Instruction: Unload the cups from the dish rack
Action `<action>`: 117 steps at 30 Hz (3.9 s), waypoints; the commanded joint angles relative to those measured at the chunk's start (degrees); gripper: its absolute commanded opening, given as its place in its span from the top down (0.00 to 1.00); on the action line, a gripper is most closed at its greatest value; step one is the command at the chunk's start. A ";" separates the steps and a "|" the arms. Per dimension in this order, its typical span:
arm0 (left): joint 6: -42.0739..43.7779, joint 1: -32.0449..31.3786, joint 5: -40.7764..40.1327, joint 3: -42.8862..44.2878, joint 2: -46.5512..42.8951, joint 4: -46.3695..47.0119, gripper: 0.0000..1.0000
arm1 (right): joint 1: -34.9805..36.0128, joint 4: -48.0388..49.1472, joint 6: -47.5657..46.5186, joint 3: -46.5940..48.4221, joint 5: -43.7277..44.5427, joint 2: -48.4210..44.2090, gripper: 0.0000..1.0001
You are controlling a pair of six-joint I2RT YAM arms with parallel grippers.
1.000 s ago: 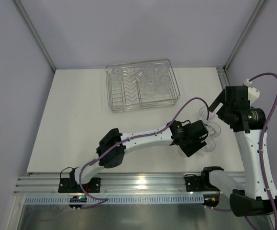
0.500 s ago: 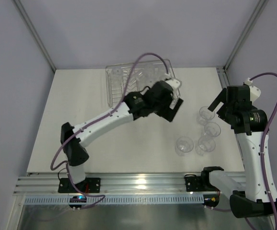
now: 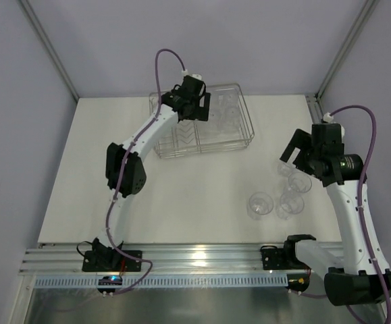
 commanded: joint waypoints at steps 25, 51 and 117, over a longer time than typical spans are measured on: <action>3.23 12.18 -15.30 8.31 16.33 20.84 0.00 | 0.94 5.45 -3.12 -1.53 -13.34 9.96 0.00; 3.40 14.47 -8.44 3.21 12.65 29.02 0.48 | 2.00 7.38 -3.65 -2.76 -13.87 11.28 0.01; -67.44 -9.08 33.75 -79.41 -43.70 76.93 1.00 | 11.93 69.17 24.04 -25.00 -60.72 8.47 0.49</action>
